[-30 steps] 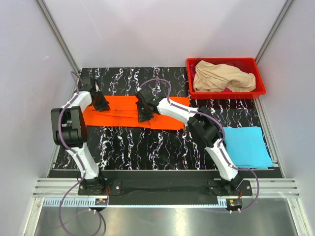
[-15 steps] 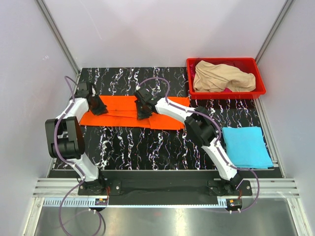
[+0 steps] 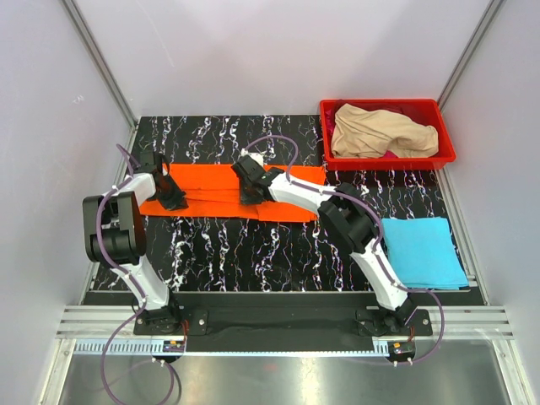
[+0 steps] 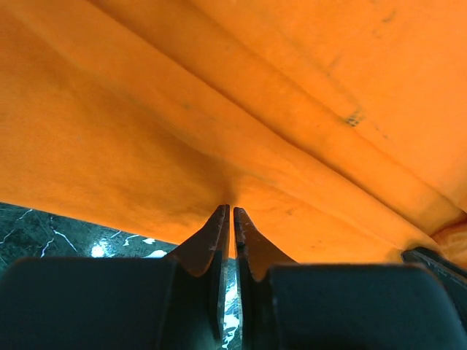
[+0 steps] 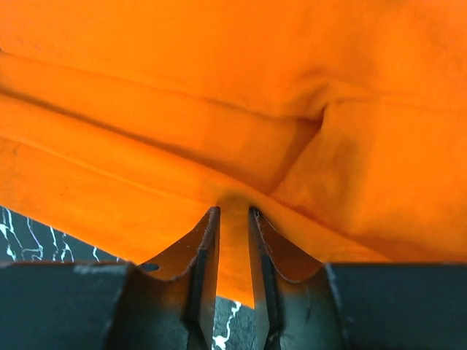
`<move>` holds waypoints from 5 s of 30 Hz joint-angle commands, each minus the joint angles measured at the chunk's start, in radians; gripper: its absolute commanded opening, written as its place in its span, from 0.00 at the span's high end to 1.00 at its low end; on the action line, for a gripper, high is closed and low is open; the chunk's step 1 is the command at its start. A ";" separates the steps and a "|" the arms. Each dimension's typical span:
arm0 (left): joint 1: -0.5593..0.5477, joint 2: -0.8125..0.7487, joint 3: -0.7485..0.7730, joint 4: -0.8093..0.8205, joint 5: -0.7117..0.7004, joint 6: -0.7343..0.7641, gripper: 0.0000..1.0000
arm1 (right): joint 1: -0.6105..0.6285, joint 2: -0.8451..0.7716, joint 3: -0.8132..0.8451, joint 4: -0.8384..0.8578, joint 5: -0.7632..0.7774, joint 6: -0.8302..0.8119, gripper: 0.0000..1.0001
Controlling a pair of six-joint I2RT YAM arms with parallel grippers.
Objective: Fold and stack the t-shirts
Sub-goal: Fold the tshirt
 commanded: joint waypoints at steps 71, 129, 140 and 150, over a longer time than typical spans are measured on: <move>0.036 0.068 0.027 -0.025 -0.064 0.021 0.90 | 0.021 -0.022 -0.025 0.069 0.067 -0.046 0.66; -0.427 0.249 0.244 0.035 0.174 0.108 0.78 | -0.436 -0.567 -0.822 0.185 -0.579 -0.075 0.56; -0.427 0.251 0.236 0.005 0.168 0.134 0.78 | -0.458 -0.501 -0.791 0.205 -0.573 -0.086 0.62; -0.427 0.255 0.242 -0.004 0.162 0.137 0.78 | -0.459 -0.495 -0.765 0.230 -0.629 -0.034 0.69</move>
